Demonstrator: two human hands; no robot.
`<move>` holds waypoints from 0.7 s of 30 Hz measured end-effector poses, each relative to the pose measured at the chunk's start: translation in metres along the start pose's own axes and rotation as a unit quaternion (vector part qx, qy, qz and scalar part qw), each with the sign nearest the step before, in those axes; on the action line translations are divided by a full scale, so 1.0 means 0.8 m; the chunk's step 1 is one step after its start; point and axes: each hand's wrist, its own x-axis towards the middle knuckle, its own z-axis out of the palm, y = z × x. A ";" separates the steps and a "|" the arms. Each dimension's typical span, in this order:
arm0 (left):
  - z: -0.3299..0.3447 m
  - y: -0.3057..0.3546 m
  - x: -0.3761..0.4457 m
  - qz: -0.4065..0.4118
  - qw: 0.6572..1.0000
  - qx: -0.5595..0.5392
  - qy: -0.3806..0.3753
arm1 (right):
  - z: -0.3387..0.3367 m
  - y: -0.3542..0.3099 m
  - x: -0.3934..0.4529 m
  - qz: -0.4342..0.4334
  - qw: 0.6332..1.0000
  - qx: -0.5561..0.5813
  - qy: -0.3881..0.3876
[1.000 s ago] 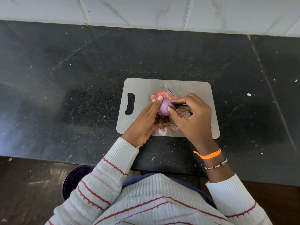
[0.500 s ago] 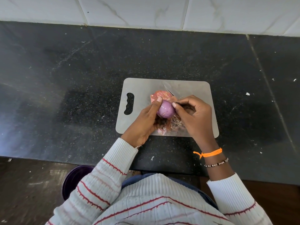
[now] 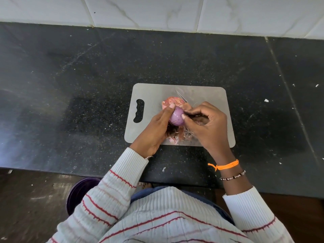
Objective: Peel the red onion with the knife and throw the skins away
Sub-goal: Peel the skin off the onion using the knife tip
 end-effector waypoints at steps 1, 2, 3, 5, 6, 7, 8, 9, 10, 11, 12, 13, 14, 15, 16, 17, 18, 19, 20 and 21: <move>0.000 -0.001 0.000 0.001 1.000 0.006 -0.002 | 0.000 0.000 0.000 0.010 1.000 0.010 -0.001; 0.000 -0.003 0.000 0.002 1.000 0.012 -0.004 | 0.000 0.001 0.000 0.016 1.000 0.017 -0.001; 0.000 -0.004 0.000 0.004 1.000 0.015 -0.004 | 0.001 0.001 0.000 0.019 1.000 0.020 0.000; 0.000 -0.007 0.003 0.008 1.000 0.011 0.002 | 0.002 0.000 -0.001 0.022 0.999 0.027 -0.003; 0.000 -0.007 0.004 0.007 1.000 0.003 0.008 | 0.003 -0.002 -0.001 0.034 0.999 0.042 -0.004; -0.001 -0.007 0.005 0.005 1.000 -0.008 0.011 | 0.004 -0.004 -0.002 0.060 0.996 0.071 -0.004; -0.002 -0.007 0.006 0.003 1.000 -0.018 0.010 | 0.006 -0.007 -0.003 0.095 0.989 0.112 0.000; -0.003 -0.007 0.007 0.001 1.000 -0.026 0.009 | 0.007 -0.009 -0.003 0.129 0.980 0.152 0.005; -0.003 -0.008 0.007 0.000 1.000 -0.030 0.008 | 0.008 -0.010 -0.004 0.150 0.972 0.178 0.012; -0.004 -0.008 0.008 0.001 0.999 -0.031 0.009 | 0.008 -0.010 -0.004 0.159 0.969 0.186 0.020; -0.004 -0.009 0.008 0.002 0.999 -0.033 0.010 | 0.009 -0.011 -0.004 0.161 0.969 0.185 0.024; -0.005 -0.010 0.009 0.001 0.999 -0.034 0.009 | 0.009 -0.010 -0.004 0.162 0.970 0.179 0.027; -0.005 -0.010 0.009 0.000 0.999 -0.034 0.007 | 0.009 -0.010 -0.004 0.162 0.971 0.175 0.028; -0.005 -0.011 0.009 -0.001 0.999 -0.033 0.006 | 0.008 -0.010 -0.004 0.160 0.973 0.165 0.028; -0.006 -0.011 0.010 -0.001 0.999 -0.032 0.006 | 0.008 -0.010 -0.004 0.152 0.977 0.149 0.027; -0.006 -0.011 0.010 -0.001 0.999 -0.031 0.006 | 0.007 -0.010 -0.004 0.140 0.982 0.129 0.024; -0.007 -0.011 0.010 -0.001 0.999 -0.031 0.008 | 0.006 -0.011 -0.004 0.124 0.986 0.112 0.019; -0.007 -0.012 0.011 0.000 1.000 -0.029 0.008 | 0.006 -0.012 -0.004 0.109 0.989 0.098 0.014; -0.006 -0.012 0.011 0.003 1.000 -0.025 0.005 | 0.007 -0.013 -0.005 0.091 0.992 0.082 0.012; -0.006 -0.012 0.011 0.008 1.000 -0.021 0.002 | 0.008 -0.015 -0.006 0.074 0.995 0.060 0.014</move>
